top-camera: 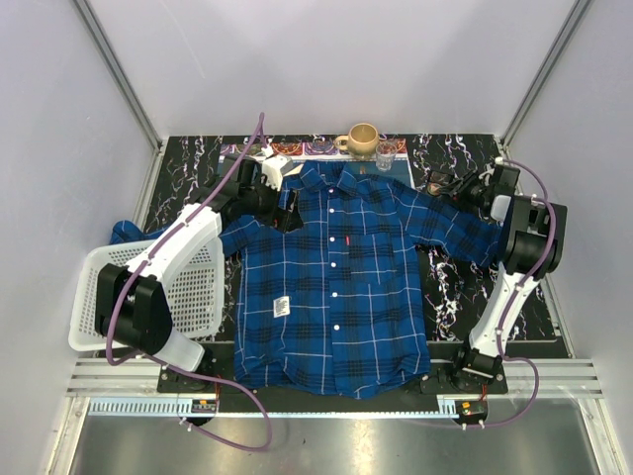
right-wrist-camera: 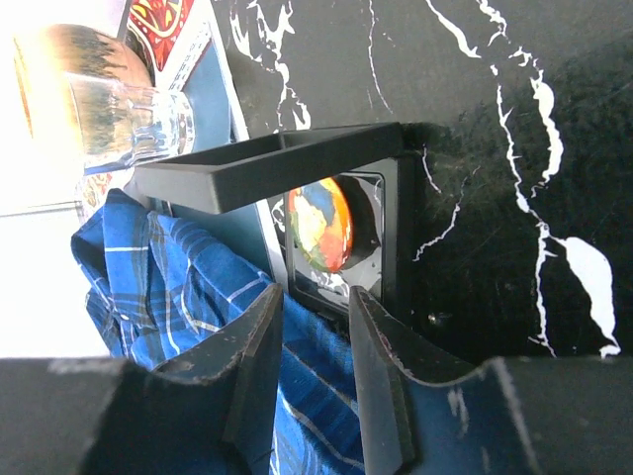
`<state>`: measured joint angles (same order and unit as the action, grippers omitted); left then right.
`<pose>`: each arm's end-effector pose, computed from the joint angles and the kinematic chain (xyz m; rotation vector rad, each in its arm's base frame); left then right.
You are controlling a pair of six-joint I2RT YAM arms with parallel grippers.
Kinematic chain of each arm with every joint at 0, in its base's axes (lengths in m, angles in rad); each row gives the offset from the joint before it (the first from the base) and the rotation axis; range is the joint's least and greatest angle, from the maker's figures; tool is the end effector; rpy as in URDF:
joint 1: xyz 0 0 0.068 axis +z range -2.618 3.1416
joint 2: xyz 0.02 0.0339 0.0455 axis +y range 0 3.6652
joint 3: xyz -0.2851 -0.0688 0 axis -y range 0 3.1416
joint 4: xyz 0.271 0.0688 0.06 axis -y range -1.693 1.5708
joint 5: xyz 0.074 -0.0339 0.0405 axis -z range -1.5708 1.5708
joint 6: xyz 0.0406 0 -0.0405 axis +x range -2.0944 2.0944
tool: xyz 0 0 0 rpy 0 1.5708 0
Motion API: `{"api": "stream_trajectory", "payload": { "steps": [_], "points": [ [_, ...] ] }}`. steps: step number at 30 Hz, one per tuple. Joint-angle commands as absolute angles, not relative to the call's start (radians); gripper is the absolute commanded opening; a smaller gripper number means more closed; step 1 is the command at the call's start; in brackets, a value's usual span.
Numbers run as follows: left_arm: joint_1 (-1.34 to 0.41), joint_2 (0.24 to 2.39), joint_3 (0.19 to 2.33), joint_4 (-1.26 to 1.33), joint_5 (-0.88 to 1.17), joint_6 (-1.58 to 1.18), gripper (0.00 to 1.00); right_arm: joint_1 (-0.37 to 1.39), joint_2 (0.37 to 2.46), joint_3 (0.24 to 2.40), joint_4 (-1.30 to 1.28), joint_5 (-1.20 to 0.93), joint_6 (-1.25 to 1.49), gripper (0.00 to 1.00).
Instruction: Pin the brooch onto the clothing
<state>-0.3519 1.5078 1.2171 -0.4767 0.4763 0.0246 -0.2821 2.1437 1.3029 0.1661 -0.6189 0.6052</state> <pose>0.3297 -0.1409 0.3014 0.6717 2.2425 -0.7189 0.4710 -0.1120 0.1243 0.6418 2.1416 0.8682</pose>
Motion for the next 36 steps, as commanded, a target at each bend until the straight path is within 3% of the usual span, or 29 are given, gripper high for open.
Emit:
{"api": "stream_trajectory", "payload": {
  "steps": [1,31,36],
  "points": [
    [-0.344,1.499,1.253,-0.449,0.500,0.003,0.89,-0.285,2.164,1.361,0.187,-0.631,0.621,0.39],
    [-0.330,1.516,1.275,-0.469,0.518,0.003,0.89,-0.290,2.261,1.434,0.176,-0.578,0.742,0.36],
    [-0.324,1.523,1.278,-0.469,0.526,0.003,0.89,-0.291,2.272,1.448,0.167,-0.587,0.746,0.30]
  ]
}}
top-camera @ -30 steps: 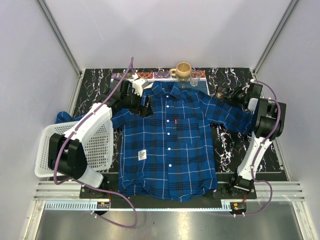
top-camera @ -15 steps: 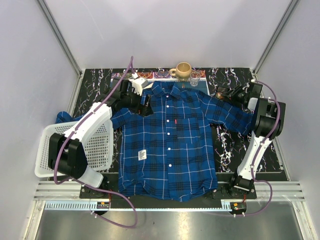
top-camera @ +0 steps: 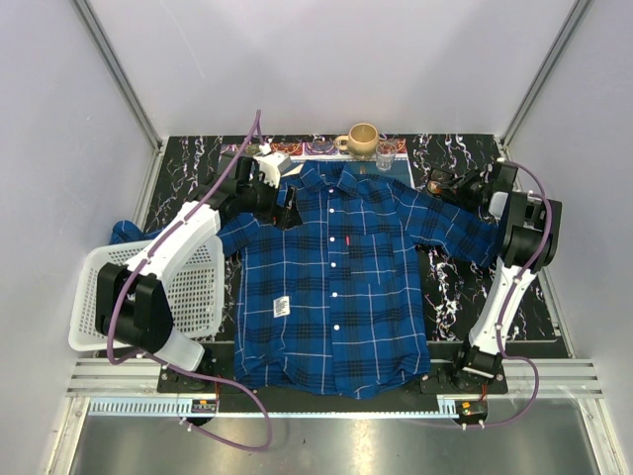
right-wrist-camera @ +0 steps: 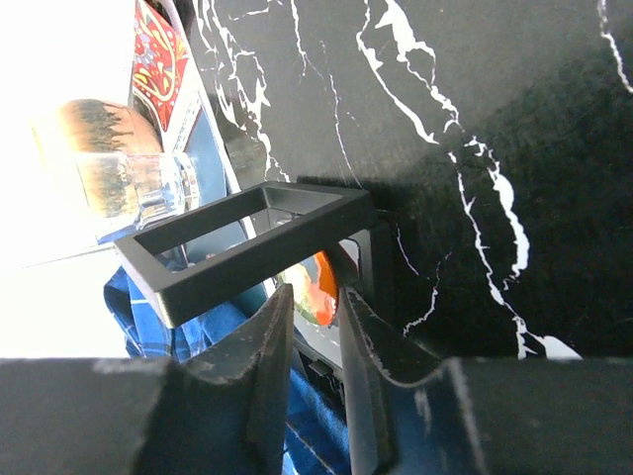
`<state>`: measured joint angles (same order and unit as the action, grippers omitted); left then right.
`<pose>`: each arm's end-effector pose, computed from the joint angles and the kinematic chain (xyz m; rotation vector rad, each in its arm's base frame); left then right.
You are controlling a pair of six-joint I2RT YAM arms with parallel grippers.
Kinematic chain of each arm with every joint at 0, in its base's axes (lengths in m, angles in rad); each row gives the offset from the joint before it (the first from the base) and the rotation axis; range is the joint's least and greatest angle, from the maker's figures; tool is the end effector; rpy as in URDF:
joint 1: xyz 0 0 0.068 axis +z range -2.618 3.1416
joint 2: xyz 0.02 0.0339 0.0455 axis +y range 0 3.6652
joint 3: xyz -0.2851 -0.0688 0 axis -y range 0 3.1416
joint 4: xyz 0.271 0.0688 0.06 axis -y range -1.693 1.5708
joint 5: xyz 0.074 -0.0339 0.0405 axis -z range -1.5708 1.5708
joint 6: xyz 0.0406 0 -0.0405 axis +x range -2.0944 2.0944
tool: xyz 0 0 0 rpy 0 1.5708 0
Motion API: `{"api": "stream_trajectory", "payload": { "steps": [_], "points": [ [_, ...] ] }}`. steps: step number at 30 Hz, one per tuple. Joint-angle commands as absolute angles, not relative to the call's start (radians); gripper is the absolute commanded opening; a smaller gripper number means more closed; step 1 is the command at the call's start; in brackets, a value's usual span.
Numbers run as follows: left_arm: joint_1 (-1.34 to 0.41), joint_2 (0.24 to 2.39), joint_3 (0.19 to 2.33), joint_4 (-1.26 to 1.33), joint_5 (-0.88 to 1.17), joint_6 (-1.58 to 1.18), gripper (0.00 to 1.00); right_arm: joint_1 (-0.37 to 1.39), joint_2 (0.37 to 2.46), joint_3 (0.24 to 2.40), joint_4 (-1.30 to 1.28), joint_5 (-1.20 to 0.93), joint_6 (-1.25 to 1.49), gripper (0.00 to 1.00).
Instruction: Pin the brooch onto the clothing
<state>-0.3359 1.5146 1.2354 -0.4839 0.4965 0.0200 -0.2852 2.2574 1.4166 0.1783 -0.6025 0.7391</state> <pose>0.3338 -0.1370 0.3053 0.6578 2.2383 -0.7365 0.4967 -0.1217 0.1060 0.7961 2.1047 0.9179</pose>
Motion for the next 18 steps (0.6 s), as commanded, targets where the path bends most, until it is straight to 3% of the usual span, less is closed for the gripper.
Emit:
{"api": "stream_trajectory", "payload": {
  "steps": [1,7,18],
  "points": [
    [-0.322,1.525,1.278,-0.469,0.525,0.003,0.89,-0.291,2.272,1.447,0.172,-0.594,0.746,0.26],
    [-0.316,1.539,1.289,-0.479,0.535,0.003,0.89,-0.293,2.269,1.439,0.186,-0.607,0.746,0.23],
    [-0.311,1.552,1.301,-0.488,0.549,0.008,0.89,-0.298,2.255,1.408,0.259,-0.647,0.755,0.00]
  ]
}}
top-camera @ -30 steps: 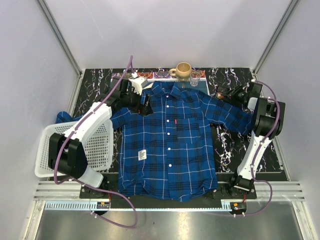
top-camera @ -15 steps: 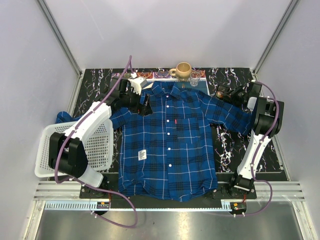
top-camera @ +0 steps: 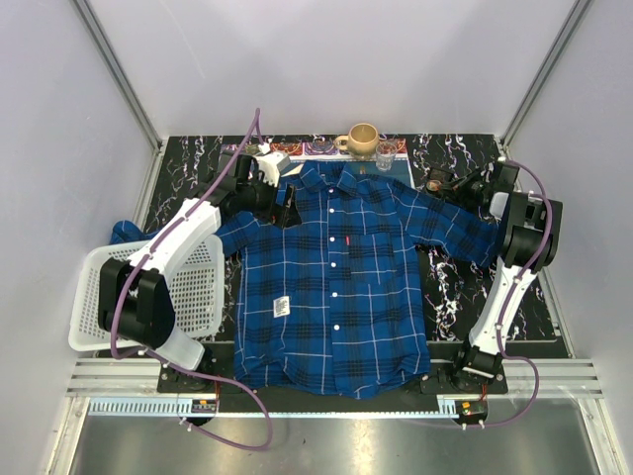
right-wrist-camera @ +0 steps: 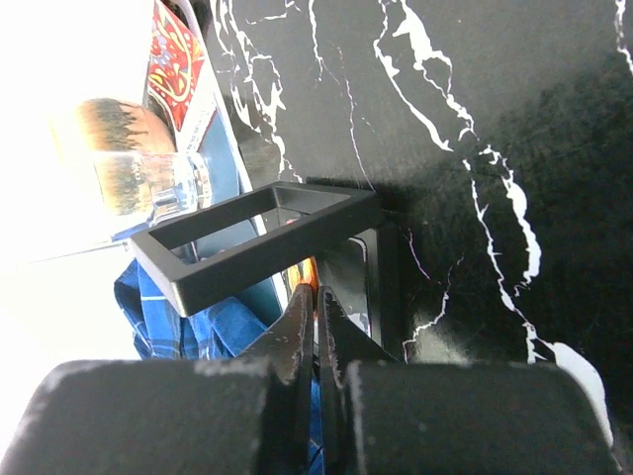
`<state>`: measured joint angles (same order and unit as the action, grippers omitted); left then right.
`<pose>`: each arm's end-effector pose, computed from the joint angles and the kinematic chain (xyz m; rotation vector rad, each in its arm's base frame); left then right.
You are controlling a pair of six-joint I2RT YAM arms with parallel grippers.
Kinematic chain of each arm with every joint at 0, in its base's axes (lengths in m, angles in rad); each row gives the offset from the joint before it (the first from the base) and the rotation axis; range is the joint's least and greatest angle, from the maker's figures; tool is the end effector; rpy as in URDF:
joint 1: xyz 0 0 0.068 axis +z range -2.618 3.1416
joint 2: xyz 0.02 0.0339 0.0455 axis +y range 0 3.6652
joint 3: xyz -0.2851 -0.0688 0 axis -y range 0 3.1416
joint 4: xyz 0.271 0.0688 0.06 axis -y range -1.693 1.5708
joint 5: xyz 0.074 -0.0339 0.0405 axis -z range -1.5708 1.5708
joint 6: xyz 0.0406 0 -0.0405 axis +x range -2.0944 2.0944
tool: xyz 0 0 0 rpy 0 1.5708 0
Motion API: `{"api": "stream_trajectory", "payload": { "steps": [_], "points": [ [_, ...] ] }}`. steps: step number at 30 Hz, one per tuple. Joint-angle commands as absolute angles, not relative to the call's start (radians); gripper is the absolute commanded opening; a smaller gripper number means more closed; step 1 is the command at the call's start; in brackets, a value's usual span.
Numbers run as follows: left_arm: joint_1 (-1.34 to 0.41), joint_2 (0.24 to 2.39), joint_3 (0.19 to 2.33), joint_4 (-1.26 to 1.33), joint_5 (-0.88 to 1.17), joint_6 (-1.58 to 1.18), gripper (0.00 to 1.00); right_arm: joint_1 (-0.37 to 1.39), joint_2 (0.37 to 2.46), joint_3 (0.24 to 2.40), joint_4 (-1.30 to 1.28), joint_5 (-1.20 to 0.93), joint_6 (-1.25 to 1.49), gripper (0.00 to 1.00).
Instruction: Pin the brooch onto the clothing
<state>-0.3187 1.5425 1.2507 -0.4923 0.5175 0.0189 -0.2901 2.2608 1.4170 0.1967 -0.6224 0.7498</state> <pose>0.3414 -0.1338 0.3008 0.6449 2.2579 -0.7555 0.4972 -0.1237 0.1063 0.7898 2.0908 0.9415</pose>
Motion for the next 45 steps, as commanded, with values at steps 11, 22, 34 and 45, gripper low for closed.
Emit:
{"api": "stream_trajectory", "payload": {
  "steps": [11,22,34,45],
  "points": [
    [-0.311,1.559,1.301,-0.488,0.565,0.015,0.89,-0.304,2.162,1.305,0.377,-0.732,0.726,0.00],
    [-0.311,1.559,1.298,-0.459,0.577,0.015,0.89,-0.313,2.097,1.267,0.408,-0.750,0.742,0.00],
    [-0.350,1.367,1.091,-0.079,0.434,0.194,0.98,-0.246,1.847,1.108,0.334,-0.879,0.779,0.00],
    [-0.739,1.298,0.833,0.498,0.022,0.814,0.93,-0.006,1.537,1.045,0.279,-0.887,0.825,0.00]
  ]
}}
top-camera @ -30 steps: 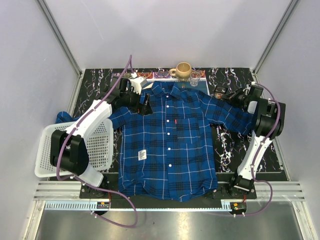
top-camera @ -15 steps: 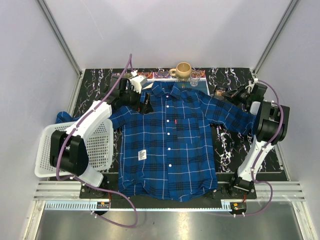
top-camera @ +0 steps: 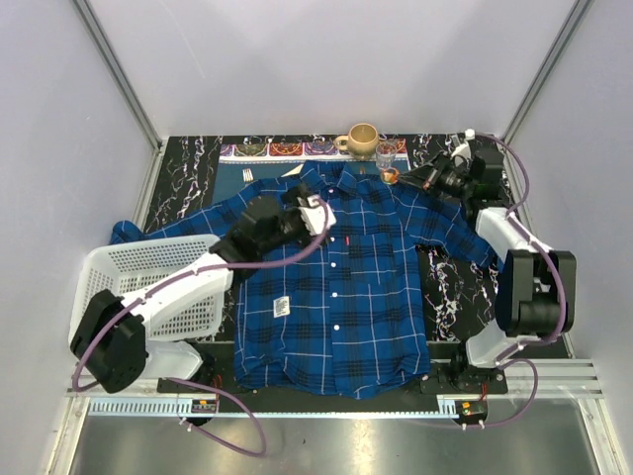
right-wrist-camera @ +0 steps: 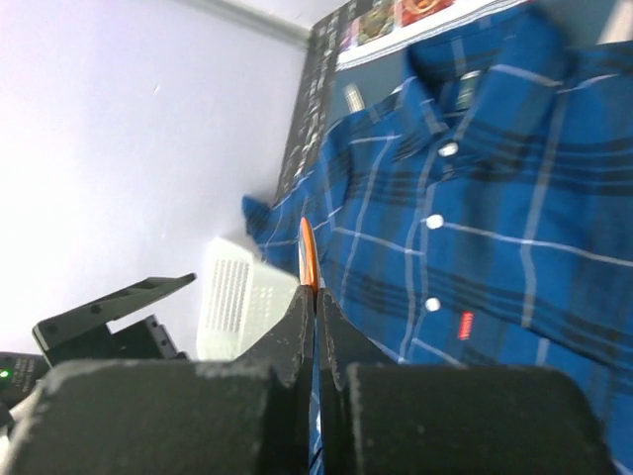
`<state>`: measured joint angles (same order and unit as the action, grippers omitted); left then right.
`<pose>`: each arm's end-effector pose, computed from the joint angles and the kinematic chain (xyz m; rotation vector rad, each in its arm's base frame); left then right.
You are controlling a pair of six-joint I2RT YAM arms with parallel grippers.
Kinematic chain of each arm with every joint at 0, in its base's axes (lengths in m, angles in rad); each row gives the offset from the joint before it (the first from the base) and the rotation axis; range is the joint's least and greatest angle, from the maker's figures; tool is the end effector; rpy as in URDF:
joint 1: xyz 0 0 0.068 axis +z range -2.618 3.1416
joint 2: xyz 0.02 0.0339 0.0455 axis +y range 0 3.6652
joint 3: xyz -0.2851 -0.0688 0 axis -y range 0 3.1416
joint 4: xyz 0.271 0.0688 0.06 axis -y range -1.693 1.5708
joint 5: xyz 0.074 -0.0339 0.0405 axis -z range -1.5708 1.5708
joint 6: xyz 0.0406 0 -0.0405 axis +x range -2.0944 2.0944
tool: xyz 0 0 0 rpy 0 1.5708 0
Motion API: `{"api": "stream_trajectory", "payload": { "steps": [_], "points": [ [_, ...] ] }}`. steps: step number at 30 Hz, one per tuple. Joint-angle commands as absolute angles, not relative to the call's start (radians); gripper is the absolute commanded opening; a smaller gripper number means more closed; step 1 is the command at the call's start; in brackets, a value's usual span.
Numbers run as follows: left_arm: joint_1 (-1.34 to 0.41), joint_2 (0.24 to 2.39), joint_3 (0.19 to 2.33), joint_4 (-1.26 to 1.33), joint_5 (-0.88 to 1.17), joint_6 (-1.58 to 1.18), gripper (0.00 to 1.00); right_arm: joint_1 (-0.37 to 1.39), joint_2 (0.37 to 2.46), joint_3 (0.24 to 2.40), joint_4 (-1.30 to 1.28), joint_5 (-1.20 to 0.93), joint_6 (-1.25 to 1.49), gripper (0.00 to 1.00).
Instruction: Pin the brooch onto the clothing
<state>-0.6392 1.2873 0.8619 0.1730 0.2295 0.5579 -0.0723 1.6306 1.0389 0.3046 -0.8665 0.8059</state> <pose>0.2528 -0.1994 0.3017 1.1580 1.4099 -0.2665 0.3928 0.0026 0.2683 0.2076 1.9471 1.2951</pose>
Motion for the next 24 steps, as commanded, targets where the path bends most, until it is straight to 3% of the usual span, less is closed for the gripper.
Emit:
{"api": "stream_trajectory", "payload": {
  "steps": [1,6,11,16,24],
  "points": [
    [-0.758,1.313,0.822,0.533,0.005,0.836,0.93,-0.006,1.526,1.049,0.270,-0.887,0.822,0.00],
    [-0.862,1.365,0.758,0.822,-0.106,1.032,0.83,0.115,1.462,1.031,0.252,-0.908,0.836,0.00],
    [-0.919,1.434,0.698,1.043,-0.129,1.207,0.83,0.175,1.410,1.012,0.230,-0.926,0.842,0.00],
    [-0.942,1.439,0.660,1.074,-0.083,1.276,0.82,0.210,1.385,1.005,0.224,-0.945,0.847,0.00],
    [-0.962,1.480,0.667,1.138,-0.060,1.364,0.73,0.232,1.388,1.017,0.216,-1.009,0.844,0.00]
  ]
}}
